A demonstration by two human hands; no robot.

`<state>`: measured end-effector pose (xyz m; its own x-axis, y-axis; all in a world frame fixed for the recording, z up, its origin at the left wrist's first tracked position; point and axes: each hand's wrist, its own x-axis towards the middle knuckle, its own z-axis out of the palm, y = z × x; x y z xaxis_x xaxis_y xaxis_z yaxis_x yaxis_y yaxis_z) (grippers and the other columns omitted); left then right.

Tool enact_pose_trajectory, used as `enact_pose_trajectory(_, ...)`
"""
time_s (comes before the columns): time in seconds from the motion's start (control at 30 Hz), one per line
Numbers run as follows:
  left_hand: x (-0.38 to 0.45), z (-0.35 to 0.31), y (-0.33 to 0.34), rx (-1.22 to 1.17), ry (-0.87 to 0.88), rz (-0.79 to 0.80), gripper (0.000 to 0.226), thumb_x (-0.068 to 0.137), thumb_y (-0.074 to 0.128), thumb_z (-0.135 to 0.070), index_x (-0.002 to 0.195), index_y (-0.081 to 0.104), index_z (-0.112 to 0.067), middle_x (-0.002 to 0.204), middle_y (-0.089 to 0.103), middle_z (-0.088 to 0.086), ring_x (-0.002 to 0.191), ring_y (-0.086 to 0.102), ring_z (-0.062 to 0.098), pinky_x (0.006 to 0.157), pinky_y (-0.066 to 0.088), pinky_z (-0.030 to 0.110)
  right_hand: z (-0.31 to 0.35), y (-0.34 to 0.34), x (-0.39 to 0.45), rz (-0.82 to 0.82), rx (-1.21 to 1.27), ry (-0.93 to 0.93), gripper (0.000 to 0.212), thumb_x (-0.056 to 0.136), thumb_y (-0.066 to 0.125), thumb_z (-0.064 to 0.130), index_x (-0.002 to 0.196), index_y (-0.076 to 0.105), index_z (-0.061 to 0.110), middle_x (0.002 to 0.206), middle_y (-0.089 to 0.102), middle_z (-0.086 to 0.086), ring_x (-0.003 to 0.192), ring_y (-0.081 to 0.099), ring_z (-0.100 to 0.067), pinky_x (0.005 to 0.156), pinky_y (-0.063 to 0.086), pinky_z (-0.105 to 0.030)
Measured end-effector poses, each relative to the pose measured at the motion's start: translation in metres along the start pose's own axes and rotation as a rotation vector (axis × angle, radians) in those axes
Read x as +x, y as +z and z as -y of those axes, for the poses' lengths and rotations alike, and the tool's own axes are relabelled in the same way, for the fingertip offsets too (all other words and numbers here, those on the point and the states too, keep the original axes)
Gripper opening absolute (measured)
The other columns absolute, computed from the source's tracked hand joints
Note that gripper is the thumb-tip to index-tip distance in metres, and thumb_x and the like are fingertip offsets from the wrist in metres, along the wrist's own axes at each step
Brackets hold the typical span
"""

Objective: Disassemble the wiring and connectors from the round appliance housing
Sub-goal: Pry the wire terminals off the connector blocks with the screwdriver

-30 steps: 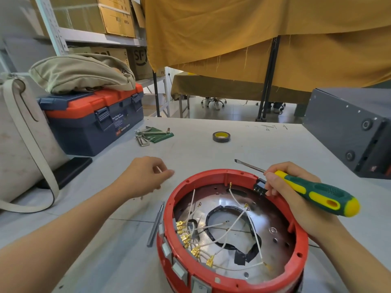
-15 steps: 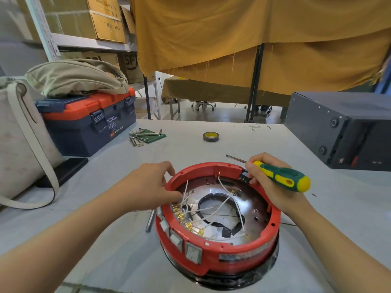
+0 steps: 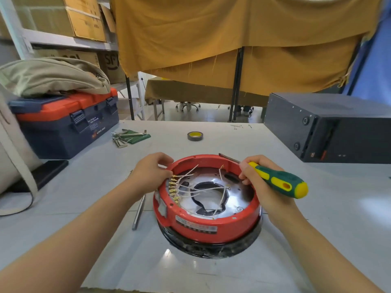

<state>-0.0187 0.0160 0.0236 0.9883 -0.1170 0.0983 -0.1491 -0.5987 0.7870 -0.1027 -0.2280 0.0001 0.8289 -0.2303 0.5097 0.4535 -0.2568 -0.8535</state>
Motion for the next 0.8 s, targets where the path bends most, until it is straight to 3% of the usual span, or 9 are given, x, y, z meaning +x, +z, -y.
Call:
enact_pose_trajectory(0.1, 0.013, 0.000, 0.000, -0.108, -0.003, 0.050, 0.029, 0.084, 0.059, 0.004, 0.097, 0.064, -0.022, 0.100, 0.067, 0.002, 0.078, 0.062, 0.015, 0.083, 0.053, 0.034, 0.006, -0.006, 0.003, 0.017, 0.079, 0.018, 0.006, 0.083, 0.065, 0.032, 0.079, 0.068, 0.028, 0.071, 0.070, 0.002, 0.063, 0.063, -0.007, 0.061, 0.050, -0.015)
enact_pose_trajectory(0.2, 0.023, -0.003, 0.002, -0.121, 0.069, 0.136, 0.032, 0.086, 0.055, 0.010, 0.105, 0.063, -0.014, 0.113, 0.066, 0.007, 0.094, 0.060, 0.014, 0.076, 0.048, 0.015, 0.006, -0.010, 0.009, 0.040, 0.101, 0.022, 0.003, 0.084, 0.068, 0.031, 0.082, 0.069, 0.029, 0.073, 0.071, -0.002, 0.064, 0.065, -0.011, 0.064, 0.052, -0.018)
enact_pose_trajectory(0.27, 0.029, -0.007, 0.006, -0.109, 0.120, 0.188, 0.033, 0.088, 0.052, 0.010, 0.112, 0.060, -0.011, 0.118, 0.064, 0.008, 0.087, 0.060, 0.010, 0.066, 0.046, 0.008, 0.004, -0.010, 0.012, 0.054, 0.122, 0.031, 0.004, 0.087, 0.066, 0.025, 0.084, 0.069, 0.025, 0.073, 0.071, -0.002, 0.066, 0.066, -0.012, 0.065, 0.053, -0.017)
enact_pose_trajectory(0.33, 0.031, -0.009, 0.009, -0.076, 0.147, 0.198, 0.033, 0.090, 0.053, 0.004, 0.118, 0.058, -0.013, 0.119, 0.064, 0.004, 0.089, 0.062, 0.012, 0.069, 0.049, 0.014, 0.002, -0.008, 0.015, 0.071, 0.124, 0.052, 0.007, 0.089, 0.063, 0.020, 0.087, 0.069, 0.022, 0.072, 0.071, -0.001, 0.067, 0.067, -0.010, 0.065, 0.052, -0.015)
enact_pose_trajectory(0.43, 0.030, -0.006, 0.005, 0.038, 0.193, 0.087, 0.030, 0.091, 0.060, -0.015, 0.121, 0.057, -0.017, 0.121, 0.062, -0.002, 0.107, 0.058, 0.014, 0.091, 0.044, 0.026, 0.002, -0.003, 0.018, 0.101, 0.144, 0.078, 0.006, 0.087, 0.064, 0.023, 0.089, 0.069, 0.020, 0.073, 0.071, -0.002, 0.069, 0.068, -0.011, 0.066, 0.051, -0.014)
enact_pose_trajectory(0.53, 0.018, 0.001, -0.012, 0.140, 0.119, 0.043, 0.025, 0.085, 0.064, -0.034, 0.108, 0.060, -0.026, 0.108, 0.060, -0.010, 0.092, 0.060, 0.008, 0.074, 0.046, 0.024, 0.005, 0.002, 0.022, 0.135, 0.152, 0.101, 0.017, 0.079, 0.066, 0.033, 0.090, 0.069, 0.020, 0.076, 0.072, -0.004, 0.071, 0.070, -0.013, 0.066, 0.052, -0.014)
enact_pose_trajectory(0.6, 0.009, 0.006, -0.022, 0.237, 0.073, 0.112, 0.023, 0.082, 0.066, -0.039, 0.102, 0.059, -0.030, 0.101, 0.059, -0.016, 0.084, 0.060, 0.004, 0.065, 0.045, 0.021, 0.006, 0.006, 0.025, 0.159, 0.163, 0.108, 0.007, 0.084, 0.067, 0.025, 0.088, 0.070, 0.020, 0.076, 0.072, -0.005, 0.072, 0.070, -0.014, 0.065, 0.052, -0.014)
enact_pose_trajectory(0.8, 0.001, 0.004, -0.027, 0.179, 0.051, 0.160, 0.023, 0.088, 0.063, -0.019, 0.109, 0.063, -0.029, 0.099, 0.062, -0.012, 0.086, 0.062, 0.006, 0.064, 0.045, 0.015, 0.009, 0.010, 0.034, 0.175, 0.152, 0.062, 0.008, 0.086, 0.065, 0.021, 0.092, 0.067, 0.016, 0.076, 0.072, -0.006, 0.073, 0.069, -0.015, 0.070, 0.051, -0.014)
